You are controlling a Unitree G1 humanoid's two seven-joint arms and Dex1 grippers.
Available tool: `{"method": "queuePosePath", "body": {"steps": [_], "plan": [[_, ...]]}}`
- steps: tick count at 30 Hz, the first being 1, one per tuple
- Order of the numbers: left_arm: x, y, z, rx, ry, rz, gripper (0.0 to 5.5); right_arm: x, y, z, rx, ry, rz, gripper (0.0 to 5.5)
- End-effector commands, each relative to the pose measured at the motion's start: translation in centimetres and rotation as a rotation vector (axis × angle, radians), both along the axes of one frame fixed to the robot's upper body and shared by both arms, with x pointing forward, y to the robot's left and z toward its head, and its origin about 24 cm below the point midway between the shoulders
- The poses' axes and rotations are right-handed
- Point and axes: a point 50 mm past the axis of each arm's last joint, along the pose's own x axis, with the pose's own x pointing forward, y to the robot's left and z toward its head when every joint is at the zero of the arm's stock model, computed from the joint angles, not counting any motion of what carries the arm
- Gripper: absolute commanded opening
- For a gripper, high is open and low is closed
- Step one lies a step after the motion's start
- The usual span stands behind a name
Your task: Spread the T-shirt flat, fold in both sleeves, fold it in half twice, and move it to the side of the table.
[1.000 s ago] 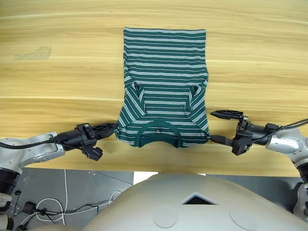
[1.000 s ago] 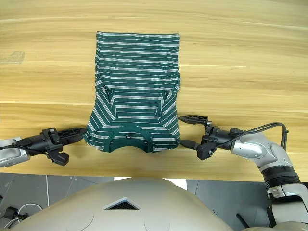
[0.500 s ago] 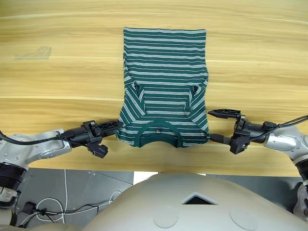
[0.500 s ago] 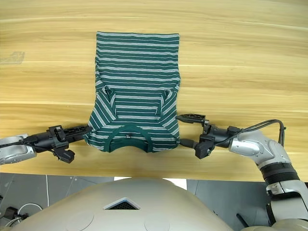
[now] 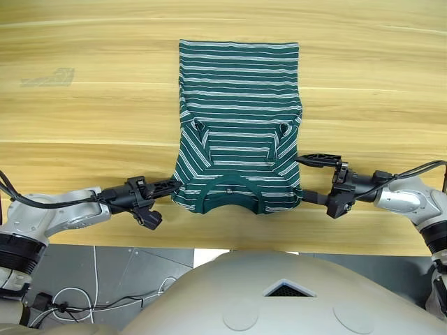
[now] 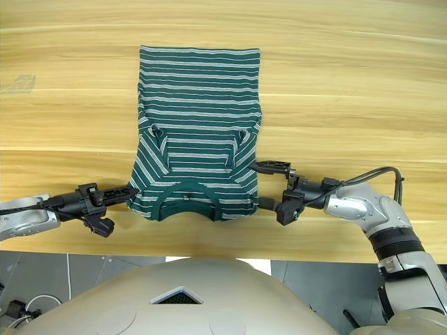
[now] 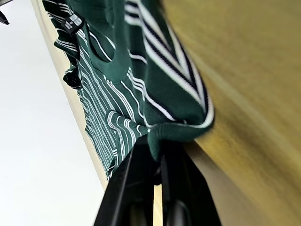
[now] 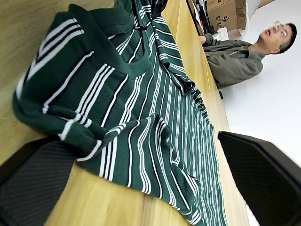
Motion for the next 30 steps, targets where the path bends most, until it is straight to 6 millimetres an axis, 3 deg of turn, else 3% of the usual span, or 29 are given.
{"method": "queuePosePath", "body": {"steps": [1,5,30], "plan": [[-0.3,0.1,-0.7,0.008,0.019,0.01,0.01,-1.1,-0.4,-2.0,-0.101,0.093,-0.013,5.4],[-0.5,0.3,-1.0,0.006,0.019,0.019,0.01,-1.2,-0.4,-2.0,-0.109,0.089,-0.006,5.08],[0.3,0.5,-2.0,-0.015,-0.018,0.055,0.01,-1.5,-1.2,-3.0,-0.248,0.127,0.04,0.27]]}}
